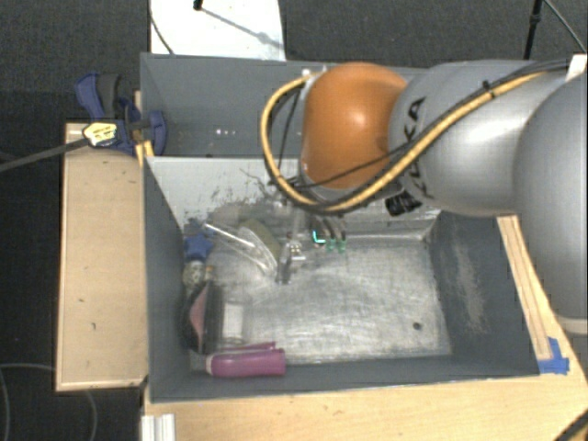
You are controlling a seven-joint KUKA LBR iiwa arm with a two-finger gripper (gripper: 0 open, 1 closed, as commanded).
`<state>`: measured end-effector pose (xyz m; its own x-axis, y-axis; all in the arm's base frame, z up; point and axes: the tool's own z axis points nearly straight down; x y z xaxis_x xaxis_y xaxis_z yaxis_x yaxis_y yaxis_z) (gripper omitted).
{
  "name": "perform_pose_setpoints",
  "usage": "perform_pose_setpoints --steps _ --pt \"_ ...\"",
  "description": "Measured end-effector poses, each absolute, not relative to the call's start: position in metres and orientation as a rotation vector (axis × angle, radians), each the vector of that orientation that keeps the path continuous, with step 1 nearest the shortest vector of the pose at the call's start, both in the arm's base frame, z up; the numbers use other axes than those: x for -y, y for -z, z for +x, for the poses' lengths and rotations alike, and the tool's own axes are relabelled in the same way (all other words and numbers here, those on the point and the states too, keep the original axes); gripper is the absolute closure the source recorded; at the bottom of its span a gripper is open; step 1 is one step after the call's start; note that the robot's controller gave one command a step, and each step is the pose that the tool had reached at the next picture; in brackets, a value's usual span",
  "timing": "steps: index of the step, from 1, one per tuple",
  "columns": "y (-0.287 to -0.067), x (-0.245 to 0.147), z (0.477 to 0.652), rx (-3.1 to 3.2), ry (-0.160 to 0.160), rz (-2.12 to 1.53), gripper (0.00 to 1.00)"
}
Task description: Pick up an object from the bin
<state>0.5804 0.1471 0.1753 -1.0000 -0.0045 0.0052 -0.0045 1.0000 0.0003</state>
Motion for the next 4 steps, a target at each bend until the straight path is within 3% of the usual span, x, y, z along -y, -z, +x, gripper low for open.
perform_pose_setpoints --steps 1,2,3,4 --pt "-0.118 -0.18 0.591 3.121 0.002 -0.391 0.0" --pt "-0.13 -0.168 0.593 3.108 0.005 -0.495 0.0" --pt "-0.118 -0.177 0.592 3.094 0.004 -0.564 0.0" --pt "-0.077 -0.183 0.597 3.09 0.008 -0.617 0.0"
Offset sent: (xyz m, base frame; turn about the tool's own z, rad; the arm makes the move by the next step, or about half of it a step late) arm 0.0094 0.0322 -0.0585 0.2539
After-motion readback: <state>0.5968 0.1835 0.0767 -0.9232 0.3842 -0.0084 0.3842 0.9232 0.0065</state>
